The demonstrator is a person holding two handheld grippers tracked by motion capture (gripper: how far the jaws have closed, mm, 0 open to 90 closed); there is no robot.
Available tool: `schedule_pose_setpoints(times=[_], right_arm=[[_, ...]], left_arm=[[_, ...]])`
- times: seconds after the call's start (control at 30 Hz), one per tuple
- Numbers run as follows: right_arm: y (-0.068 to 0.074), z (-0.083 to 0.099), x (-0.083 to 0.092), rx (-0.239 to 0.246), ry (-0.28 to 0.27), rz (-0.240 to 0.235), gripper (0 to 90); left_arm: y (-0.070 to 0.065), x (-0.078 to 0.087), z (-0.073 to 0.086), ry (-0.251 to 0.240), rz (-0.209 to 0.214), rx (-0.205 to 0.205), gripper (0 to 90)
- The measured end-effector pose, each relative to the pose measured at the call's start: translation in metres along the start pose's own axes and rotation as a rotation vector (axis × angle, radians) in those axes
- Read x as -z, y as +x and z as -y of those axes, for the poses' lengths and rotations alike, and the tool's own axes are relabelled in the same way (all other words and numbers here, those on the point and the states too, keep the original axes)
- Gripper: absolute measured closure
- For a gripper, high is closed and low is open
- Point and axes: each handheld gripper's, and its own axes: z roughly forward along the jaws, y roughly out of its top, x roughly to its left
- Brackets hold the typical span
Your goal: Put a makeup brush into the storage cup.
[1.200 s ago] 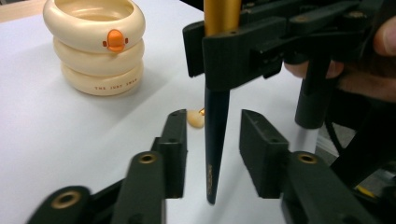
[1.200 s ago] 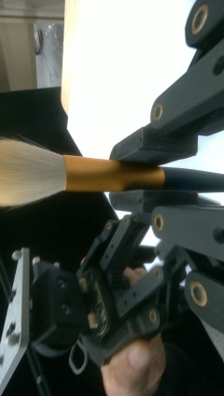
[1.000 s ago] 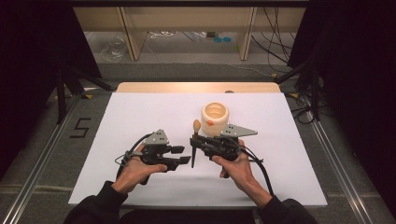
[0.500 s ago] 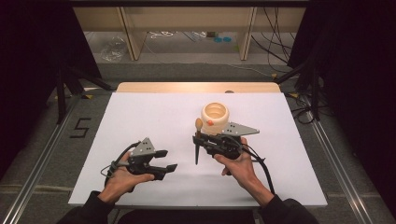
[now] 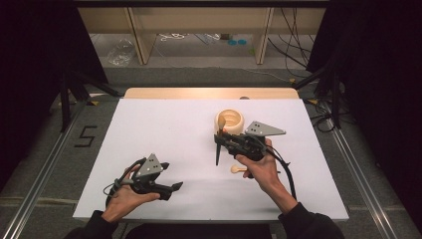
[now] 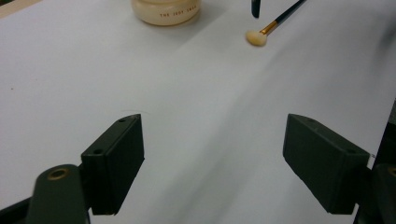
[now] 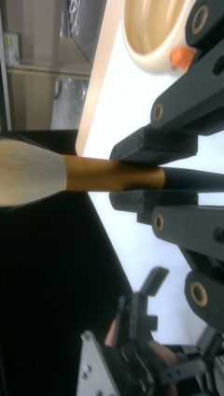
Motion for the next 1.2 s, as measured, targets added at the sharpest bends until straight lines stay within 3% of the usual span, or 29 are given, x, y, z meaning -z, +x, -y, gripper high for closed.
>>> schedule_pose_setpoints(times=[0.1,0.3,0.33,0.43,0.5,0.53,0.63,0.7,0.77,0.9,0.93,1.13,1.2], right_arm=[[-0.006,-0.004,0.003,-0.005,-0.002,0.018,77.6],[-0.012,-0.015,0.010,0.007,-0.001,0.049,77.5],[-0.013,-0.016,0.010,0.008,-0.002,0.049,77.5],[-0.016,-0.020,0.010,0.011,-0.013,0.064,77.5],[-0.018,-0.023,0.010,0.021,-0.009,0.074,77.5],[-0.020,-0.024,0.008,0.030,-0.031,0.077,77.5],[-0.023,-0.027,0.009,0.013,-0.009,0.083,77.5],[-0.026,-0.030,0.009,0.035,-0.010,0.103,77.5],[-0.026,-0.031,0.010,0.026,0.001,0.100,77.5],[-0.031,-0.035,0.009,0.038,-0.011,0.111,77.5],[-0.031,-0.036,0.008,0.012,-0.012,0.105,77.5],[-0.039,-0.046,0.008,0.017,-0.028,0.126,77.5],[-0.042,-0.049,0.009,0.013,-0.030,0.128,77.5]], left_arm=[[-0.001,0.002,0.004,0.007,0.006,0.004,19.6],[-0.005,0.008,0.012,0.000,-0.028,0.001,18.0],[-0.005,0.009,0.013,0.001,-0.011,0.007,18.0],[-0.007,0.011,0.016,-0.019,-0.024,0.023,17.5],[-0.005,0.014,0.017,-0.005,-0.029,-0.005,17.5],[-0.005,0.014,0.018,-0.013,-0.030,-0.002,17.5],[-0.006,0.015,0.020,-0.008,-0.039,0.004,17.5],[-0.009,0.016,0.021,-0.019,-0.034,0.025,17.7],[-0.008,0.018,0.022,-0.008,-0.037,0.001,17.6],[-0.008,0.018,0.024,-0.008,-0.038,0.006,17.7],[-0.008,0.018,0.024,-0.005,-0.041,-0.001,17.6],[-0.012,0.016,0.025,-0.009,-0.032,0.028,17.6],[-0.010,0.017,0.026,0.004,-0.039,0.005,17.6]])
